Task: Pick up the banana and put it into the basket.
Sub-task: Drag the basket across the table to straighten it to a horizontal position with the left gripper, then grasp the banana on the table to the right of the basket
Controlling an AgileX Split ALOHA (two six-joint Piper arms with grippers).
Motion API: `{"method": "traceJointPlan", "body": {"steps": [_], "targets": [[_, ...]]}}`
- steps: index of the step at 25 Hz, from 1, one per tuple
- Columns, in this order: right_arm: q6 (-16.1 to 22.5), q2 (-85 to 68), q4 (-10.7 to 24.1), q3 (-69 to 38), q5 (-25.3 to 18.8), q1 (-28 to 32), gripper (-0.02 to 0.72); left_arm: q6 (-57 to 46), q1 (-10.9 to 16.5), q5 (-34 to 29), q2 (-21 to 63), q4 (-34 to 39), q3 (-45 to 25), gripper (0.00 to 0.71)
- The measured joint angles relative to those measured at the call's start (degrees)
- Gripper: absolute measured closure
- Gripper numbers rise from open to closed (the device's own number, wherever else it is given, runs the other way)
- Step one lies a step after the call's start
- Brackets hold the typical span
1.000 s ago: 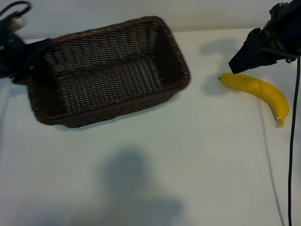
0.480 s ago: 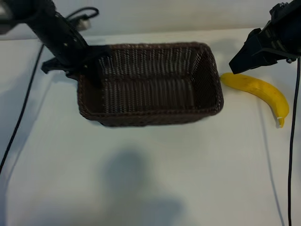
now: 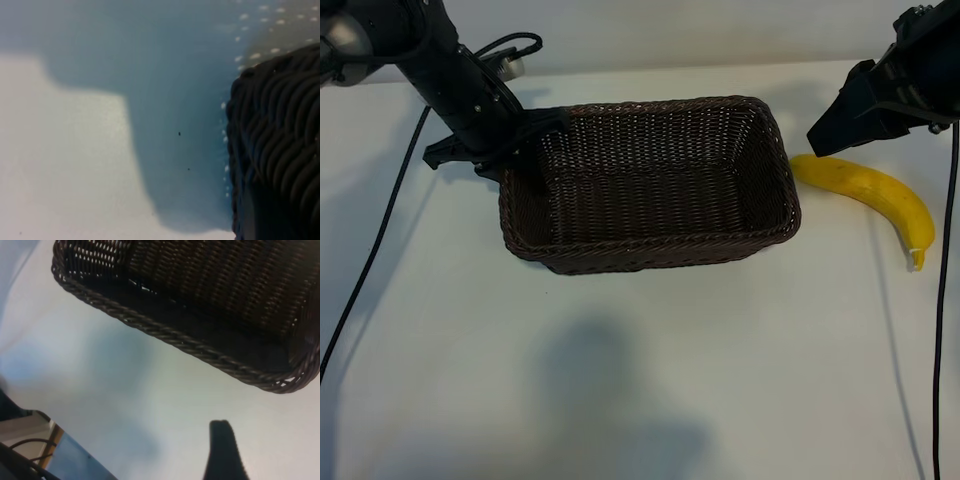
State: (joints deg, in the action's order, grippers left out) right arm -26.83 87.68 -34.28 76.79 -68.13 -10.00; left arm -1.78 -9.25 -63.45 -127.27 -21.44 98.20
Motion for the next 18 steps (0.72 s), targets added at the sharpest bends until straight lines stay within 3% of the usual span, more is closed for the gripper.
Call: {"method": "traceJointPlan", "body": {"steps": [1, 6, 9, 18], "targets": [[0.00, 0.00, 0.00, 0.00, 0.05, 0.00, 0.236, 0.00, 0.00, -0.13, -0.13, -0.17, 0.00, 0.488], [0.00, 0.00, 0.00, 0.00, 0.05, 0.00, 0.236, 0.06, 0.00, -1.00, 0.12, -0.77, 0.46, 0.213], [0.00, 0.00, 0.00, 0.00, 0.05, 0.00, 0.236, 0.12, 0.00, -3.43, 1.52, 0.28, 1.61, 0.131], [0.00, 0.00, 0.00, 0.00, 0.12, 0.00, 0.236, -0.77, 0.69, -3.87, 16.14, 6.15, 3.75, 0.137]]}}
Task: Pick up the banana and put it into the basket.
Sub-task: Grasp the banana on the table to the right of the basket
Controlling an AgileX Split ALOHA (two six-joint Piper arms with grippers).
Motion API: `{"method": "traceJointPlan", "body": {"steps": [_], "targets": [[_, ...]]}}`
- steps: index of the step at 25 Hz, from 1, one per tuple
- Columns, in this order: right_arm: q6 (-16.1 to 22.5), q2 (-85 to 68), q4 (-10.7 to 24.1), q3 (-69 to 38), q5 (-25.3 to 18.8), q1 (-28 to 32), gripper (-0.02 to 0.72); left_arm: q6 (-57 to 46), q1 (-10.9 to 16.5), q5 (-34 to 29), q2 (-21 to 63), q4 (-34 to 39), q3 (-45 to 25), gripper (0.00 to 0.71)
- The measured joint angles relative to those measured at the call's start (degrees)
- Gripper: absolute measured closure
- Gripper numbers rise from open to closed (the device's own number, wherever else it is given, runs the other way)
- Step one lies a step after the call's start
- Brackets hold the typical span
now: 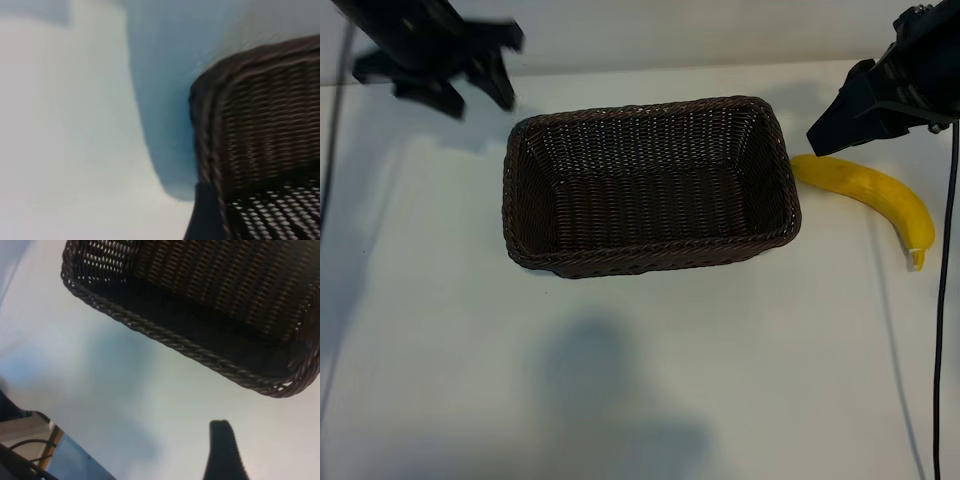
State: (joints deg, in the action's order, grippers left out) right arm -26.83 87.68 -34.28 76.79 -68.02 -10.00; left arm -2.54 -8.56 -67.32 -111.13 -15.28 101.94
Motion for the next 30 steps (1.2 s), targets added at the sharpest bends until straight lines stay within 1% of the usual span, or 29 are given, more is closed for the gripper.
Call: {"method": "traceJointPlan", "body": {"steps": [3, 6, 9, 12, 14, 16, 18, 23, 25, 28, 30], "targets": [[0.00, 0.00, 0.00, 0.00, 0.00, 0.00, 0.236, 0.36, 0.43, 0.00, 5.54, -2.43, -0.53, 0.151], [0.00, 0.00, 0.00, 0.00, 0.00, 0.00, 0.236, 3.13, 1.13, 0.00, 9.82, -8.40, -4.32, 0.164], [0.00, 0.00, 0.00, 0.00, 0.00, 0.00, 0.236, 6.92, 1.26, 0.00, 11.79, -13.70, -12.19, 0.164], [-0.20, 0.00, 0.00, 0.00, 0.00, 0.00, 0.236, 10.31, 1.26, 0.97, 11.96, -16.78, -20.69, 0.165], [-1.81, 0.00, 0.00, 0.00, -0.14, 0.00, 0.236, 13.14, 1.26, 2.76, 11.96, -18.00, -25.50, 0.165], [-4.31, 0.00, 0.50, 0.00, -0.82, 0.00, 0.236, 15.28, 1.31, 4.46, 11.96, -19.03, -27.86, 0.168], [-6.88, 0.00, 2.16, 0.00, -1.37, 0.00, 0.236, 16.87, 1.31, 5.47, 11.96, -19.55, -28.41, 0.168], [-11.45, 0.00, 9.21, 0.00, -1.66, 0.00, 0.236, 19.05, 1.31, 6.42, 11.96, -21.60, -28.41, 0.168], [-14.36, 0.00, 11.37, 0.00, -1.22, 0.00, 0.236, 19.72, 1.31, 6.50, 11.96, -21.92, -28.41, 0.168], [-17.08, 0.00, 13.25, 0.00, 2.99, 0.00, 0.236, 20.44, 1.31, 6.55, 12.49, -22.03, -28.41, 0.169], [-18.05, 0.05, 13.92, 0.00, 6.64, 0.00, 0.236, 20.89, 1.31, 7.00, 13.68, -22.03, -28.41, 0.169]]}}
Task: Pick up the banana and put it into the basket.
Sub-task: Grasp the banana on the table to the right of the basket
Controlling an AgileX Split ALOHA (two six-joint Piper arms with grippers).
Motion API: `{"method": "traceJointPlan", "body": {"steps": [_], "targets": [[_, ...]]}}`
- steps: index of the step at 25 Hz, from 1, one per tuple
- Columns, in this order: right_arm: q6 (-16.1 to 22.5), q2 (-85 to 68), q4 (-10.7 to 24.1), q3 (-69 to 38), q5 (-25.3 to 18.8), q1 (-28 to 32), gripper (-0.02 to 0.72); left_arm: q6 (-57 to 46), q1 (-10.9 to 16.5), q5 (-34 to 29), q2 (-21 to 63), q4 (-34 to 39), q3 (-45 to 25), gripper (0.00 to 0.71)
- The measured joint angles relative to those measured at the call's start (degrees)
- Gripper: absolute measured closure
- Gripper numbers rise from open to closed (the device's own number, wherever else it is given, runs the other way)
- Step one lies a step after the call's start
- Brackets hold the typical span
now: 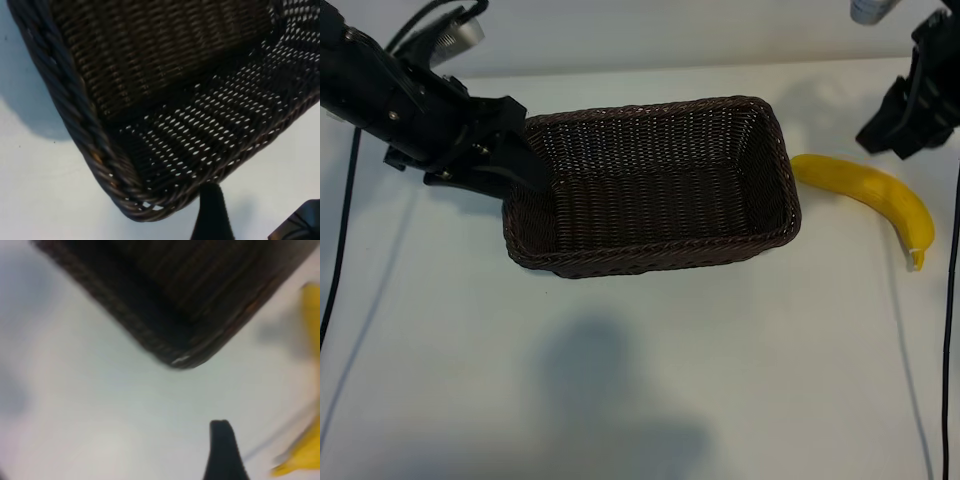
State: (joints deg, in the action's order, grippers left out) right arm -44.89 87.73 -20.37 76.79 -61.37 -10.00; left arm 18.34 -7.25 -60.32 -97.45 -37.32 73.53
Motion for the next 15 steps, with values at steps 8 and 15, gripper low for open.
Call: {"method": "traceJointPlan", "body": {"steps": [8, 15], "targets": [[1.27, 8.01, 6.09, 0.00, 4.55, 0.00, 0.236, 0.35, 0.00, 0.68, 5.12, -0.19, 0.24, 0.169], [4.38, 16.24, 11.17, 0.00, 5.62, 0.00, 0.226, 0.35, 0.00, -1.97, 5.75, -0.02, 0.66, 0.170]]}}
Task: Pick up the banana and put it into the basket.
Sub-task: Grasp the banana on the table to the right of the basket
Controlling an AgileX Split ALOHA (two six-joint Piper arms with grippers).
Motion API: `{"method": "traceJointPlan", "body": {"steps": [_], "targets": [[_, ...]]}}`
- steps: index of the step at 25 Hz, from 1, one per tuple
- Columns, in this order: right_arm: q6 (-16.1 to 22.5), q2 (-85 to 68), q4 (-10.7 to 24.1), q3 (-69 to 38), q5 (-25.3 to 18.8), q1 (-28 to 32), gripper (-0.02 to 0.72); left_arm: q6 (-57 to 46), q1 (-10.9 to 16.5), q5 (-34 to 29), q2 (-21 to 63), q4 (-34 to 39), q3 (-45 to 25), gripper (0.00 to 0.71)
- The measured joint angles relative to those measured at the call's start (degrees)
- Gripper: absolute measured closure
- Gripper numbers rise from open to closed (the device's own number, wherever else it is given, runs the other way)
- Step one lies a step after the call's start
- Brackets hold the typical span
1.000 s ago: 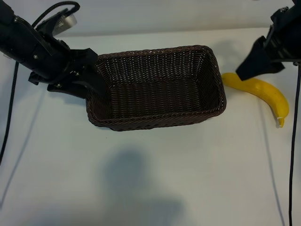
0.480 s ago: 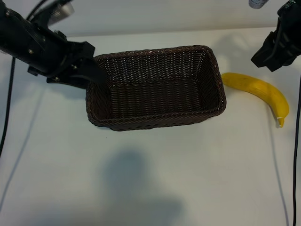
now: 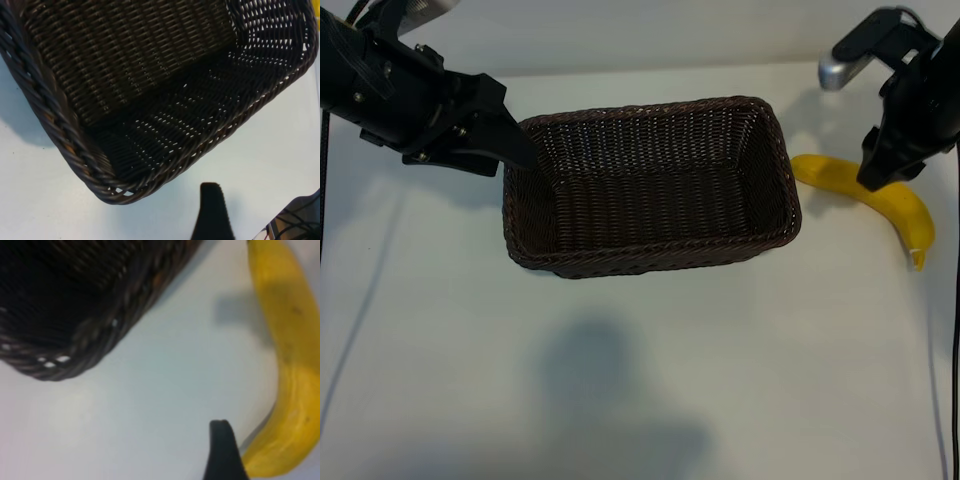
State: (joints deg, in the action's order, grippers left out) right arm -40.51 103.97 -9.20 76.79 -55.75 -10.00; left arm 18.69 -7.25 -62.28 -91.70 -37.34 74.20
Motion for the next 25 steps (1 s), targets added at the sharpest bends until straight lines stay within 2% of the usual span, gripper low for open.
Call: {"method": "traceJointPlan", "body": {"steps": [9, 25], "targets": [[4.55, 4.68, 5.39, 0.00, 6.04, 0.04, 0.211, 0.07, 0.00, 0.00, 0.00, 0.12, 0.04, 0.170], [5.36, 10.33, 6.27, 0.00, 13.80, 0.04, 0.192, 0.24, 0.00, 0.10, 0.00, 0.23, 0.04, 0.170]]}}
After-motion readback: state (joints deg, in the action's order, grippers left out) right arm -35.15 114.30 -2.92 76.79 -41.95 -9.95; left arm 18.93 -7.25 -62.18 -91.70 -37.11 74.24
